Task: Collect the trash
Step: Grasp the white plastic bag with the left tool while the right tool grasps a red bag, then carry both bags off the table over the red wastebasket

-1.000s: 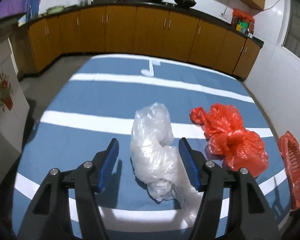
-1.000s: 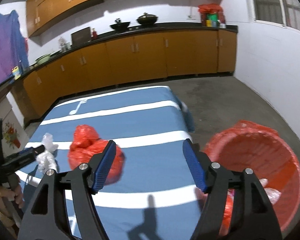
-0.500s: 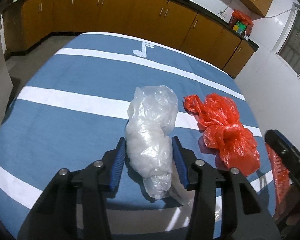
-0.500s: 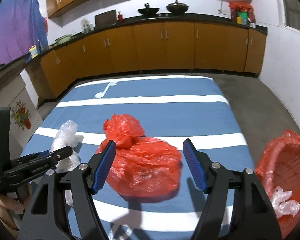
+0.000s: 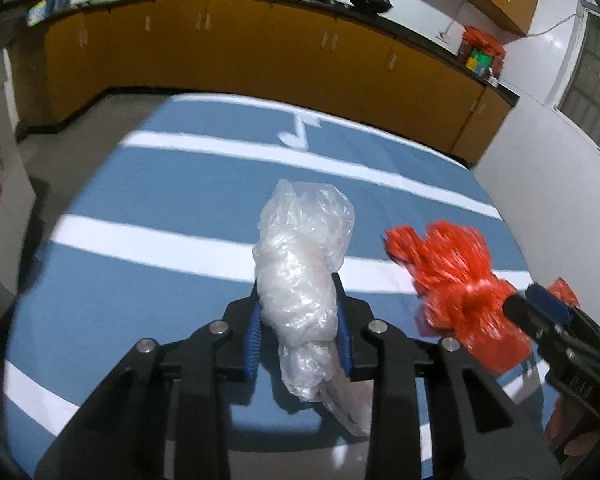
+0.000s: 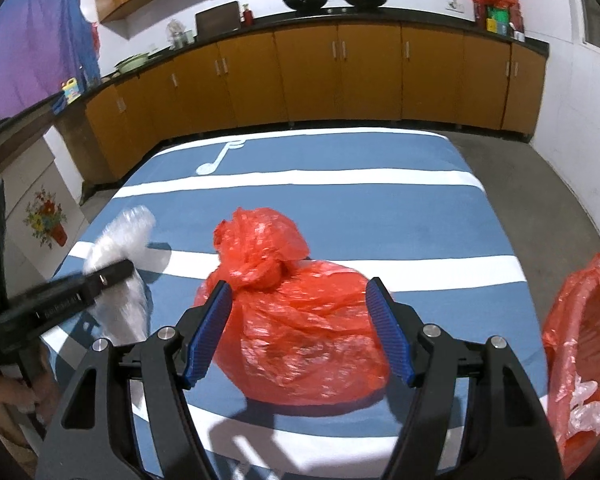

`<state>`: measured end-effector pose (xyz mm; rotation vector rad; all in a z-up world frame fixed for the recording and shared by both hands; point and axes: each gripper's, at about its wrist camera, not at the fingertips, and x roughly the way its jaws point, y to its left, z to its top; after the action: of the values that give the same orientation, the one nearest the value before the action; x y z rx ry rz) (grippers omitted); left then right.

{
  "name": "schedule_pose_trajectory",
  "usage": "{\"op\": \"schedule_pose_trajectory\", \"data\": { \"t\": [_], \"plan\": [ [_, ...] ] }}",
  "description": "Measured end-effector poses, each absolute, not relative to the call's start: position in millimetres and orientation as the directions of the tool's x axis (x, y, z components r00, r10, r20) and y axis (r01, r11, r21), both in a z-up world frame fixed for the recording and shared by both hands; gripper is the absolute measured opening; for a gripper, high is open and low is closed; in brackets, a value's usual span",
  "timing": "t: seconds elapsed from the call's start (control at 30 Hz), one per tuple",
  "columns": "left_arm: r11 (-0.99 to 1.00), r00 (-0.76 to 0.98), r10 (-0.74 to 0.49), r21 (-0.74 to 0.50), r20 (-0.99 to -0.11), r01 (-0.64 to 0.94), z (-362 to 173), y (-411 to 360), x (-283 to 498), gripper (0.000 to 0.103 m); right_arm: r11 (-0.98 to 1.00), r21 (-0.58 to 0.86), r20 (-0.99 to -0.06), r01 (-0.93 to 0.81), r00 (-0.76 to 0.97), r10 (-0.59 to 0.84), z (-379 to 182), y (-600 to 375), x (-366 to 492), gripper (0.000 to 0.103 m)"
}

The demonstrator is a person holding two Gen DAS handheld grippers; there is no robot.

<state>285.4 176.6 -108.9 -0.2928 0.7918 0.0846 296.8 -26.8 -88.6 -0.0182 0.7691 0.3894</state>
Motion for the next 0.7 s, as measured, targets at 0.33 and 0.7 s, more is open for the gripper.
{"op": "schedule_pose_trajectory", "data": {
  "t": [0.33, 0.7],
  "plan": [
    [0.948, 0.730, 0.044, -0.201, -0.682, -0.245, -87, 203, 274, 0.031, 0.918, 0.045, -0.752, -0.394, 0.591, 0.290, -109, -2, 305, 0.069],
    [0.958, 0.750, 0.027, -0.197, -0.660, -0.207, -75, 190, 266, 0.031, 0.939, 0.042, -0.763, -0.342, 0.595, 0.251, -109, -30, 294, 0.021]
  ]
}}
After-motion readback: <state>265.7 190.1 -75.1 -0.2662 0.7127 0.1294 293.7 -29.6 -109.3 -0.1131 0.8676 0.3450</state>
